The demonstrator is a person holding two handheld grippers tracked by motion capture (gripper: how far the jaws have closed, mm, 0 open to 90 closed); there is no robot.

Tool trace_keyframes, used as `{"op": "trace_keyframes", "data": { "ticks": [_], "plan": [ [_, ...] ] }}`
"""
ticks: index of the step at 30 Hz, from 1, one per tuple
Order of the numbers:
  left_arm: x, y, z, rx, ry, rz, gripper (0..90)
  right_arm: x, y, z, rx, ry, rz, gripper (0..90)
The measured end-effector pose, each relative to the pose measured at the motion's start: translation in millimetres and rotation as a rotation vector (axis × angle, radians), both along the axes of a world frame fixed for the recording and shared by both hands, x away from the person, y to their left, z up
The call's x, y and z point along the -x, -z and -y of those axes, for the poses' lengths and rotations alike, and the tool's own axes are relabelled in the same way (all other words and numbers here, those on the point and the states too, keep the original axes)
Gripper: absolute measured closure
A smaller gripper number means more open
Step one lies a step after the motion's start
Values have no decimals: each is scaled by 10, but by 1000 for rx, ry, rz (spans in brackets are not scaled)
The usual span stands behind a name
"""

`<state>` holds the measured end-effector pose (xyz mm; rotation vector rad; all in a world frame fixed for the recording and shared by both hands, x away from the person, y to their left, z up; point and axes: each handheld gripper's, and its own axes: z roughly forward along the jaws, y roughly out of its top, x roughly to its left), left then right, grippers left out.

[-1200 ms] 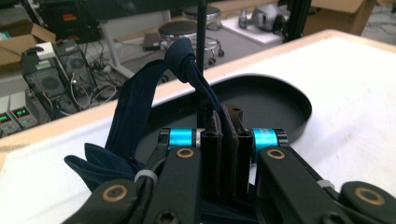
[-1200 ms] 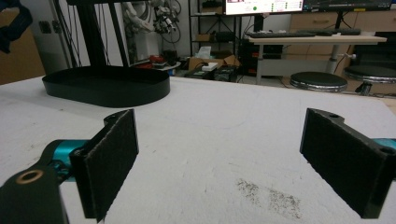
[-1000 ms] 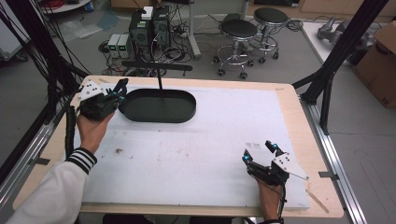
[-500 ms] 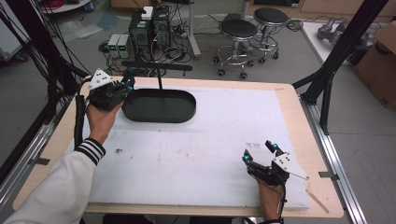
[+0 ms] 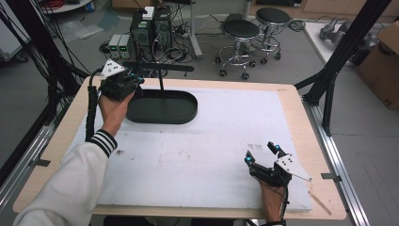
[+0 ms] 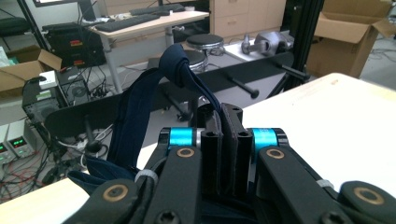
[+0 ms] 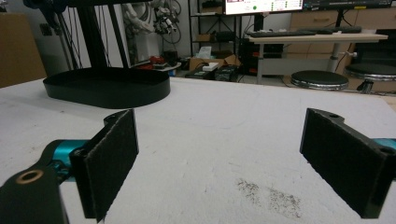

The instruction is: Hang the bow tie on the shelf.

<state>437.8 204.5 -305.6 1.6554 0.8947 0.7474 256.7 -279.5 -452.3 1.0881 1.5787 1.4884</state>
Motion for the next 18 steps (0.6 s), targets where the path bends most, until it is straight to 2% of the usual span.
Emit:
{"op": "trace_keyframes", "data": {
  "ticks": [3, 7, 18],
  "plan": [
    [-24, 8, 30, -2, -4, 4, 859, 2, 1, 1, -1, 0, 1, 105],
    [-98, 31, 102, 3, -6, -26, 860, 3, 1, 1, -1, 0, 2, 105],
    [-216, 173, 252, -13, -5, -65, 859, 2, 2, 6, -6, 0, 0, 105]
  ]
}}
